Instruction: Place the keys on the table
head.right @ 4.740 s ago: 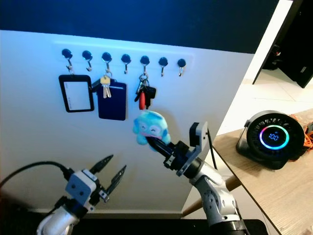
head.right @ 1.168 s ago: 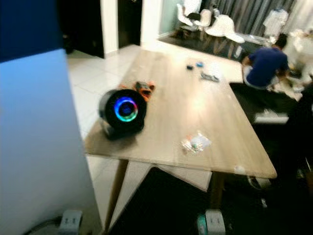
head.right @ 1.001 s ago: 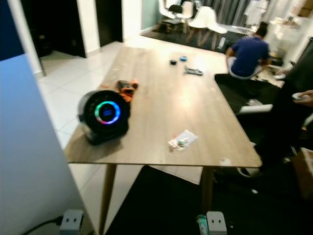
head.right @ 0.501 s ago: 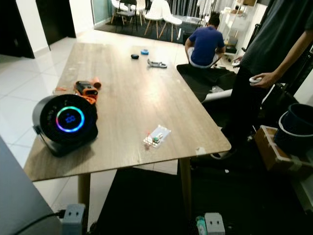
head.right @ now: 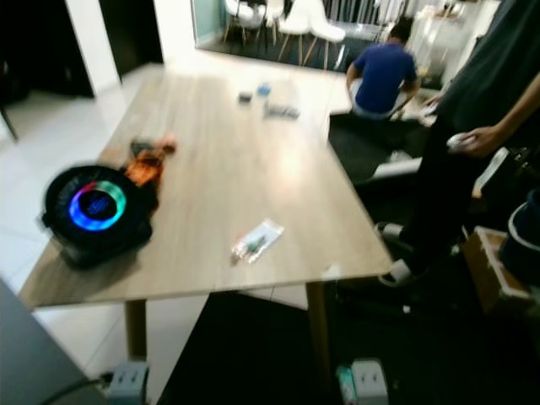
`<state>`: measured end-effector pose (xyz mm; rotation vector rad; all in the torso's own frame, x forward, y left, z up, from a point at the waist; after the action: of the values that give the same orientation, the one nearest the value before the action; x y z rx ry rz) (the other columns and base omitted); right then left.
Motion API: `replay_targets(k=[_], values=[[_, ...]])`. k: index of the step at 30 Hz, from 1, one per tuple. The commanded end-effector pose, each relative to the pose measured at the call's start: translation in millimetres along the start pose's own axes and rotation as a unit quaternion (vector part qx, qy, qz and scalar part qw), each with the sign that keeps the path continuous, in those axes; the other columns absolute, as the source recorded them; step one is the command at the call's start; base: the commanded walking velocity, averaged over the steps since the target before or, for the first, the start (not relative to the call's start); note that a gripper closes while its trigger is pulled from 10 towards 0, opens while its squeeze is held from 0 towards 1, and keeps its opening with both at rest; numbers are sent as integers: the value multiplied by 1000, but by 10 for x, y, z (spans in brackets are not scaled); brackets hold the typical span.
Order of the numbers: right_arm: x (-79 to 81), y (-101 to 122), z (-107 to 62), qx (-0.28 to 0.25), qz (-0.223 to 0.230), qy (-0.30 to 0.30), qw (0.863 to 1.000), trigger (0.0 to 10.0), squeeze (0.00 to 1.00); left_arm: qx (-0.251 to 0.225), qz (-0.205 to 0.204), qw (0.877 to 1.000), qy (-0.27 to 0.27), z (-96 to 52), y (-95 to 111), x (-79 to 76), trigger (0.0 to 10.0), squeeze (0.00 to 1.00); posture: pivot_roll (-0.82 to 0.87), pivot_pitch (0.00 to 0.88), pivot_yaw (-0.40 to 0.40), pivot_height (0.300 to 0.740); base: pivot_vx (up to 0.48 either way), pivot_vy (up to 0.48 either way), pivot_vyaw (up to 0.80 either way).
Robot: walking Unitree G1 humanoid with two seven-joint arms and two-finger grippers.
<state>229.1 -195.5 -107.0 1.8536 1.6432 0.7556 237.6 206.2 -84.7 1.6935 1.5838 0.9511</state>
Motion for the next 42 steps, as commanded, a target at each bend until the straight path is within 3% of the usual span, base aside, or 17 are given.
replay_targets(k=[1, 22, 35, 42], values=[[24, -49, -10, 6, -2, 3, 1000, 10000, 0, 16, -8, 1000, 8, -43, -107, 19, 10000, 0, 91, 68, -85, 740, 0, 0, 0], [-27, -19, -10, 2, -3, 0, 1000, 10000, 0, 9, 3, 1000, 10, -17, -48, 55, 10000, 0, 98, 70, -76, 740, 0, 0, 0], [338, 326, 58, -57, -124, 83, 987, 10000, 0, -15, 3, 1000, 27, -17, 27, 65, 10000, 0, 98, 50, -106, 740, 0, 0, 0], [359, 345, 65, -57, -131, 86, 986, 10000, 0, -21, 1, 999, 32, -23, 34, 43, 10000, 0, 102, 48, -113, 740, 0, 0, 0]])
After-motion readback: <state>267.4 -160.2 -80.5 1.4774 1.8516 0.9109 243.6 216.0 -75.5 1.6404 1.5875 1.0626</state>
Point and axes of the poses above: a point about 5 cm out from each wrist's last joint towards the gripper, its own z axis pointing out of the wrist towards the gripper, its own y axis along the axis of the wrist's last joint, x = y × z, the point moved 5 cm from there along z, pointing out of the wrist towards the gripper, and after that the axes turned 7 degrees about z, right-handed, at the moved point
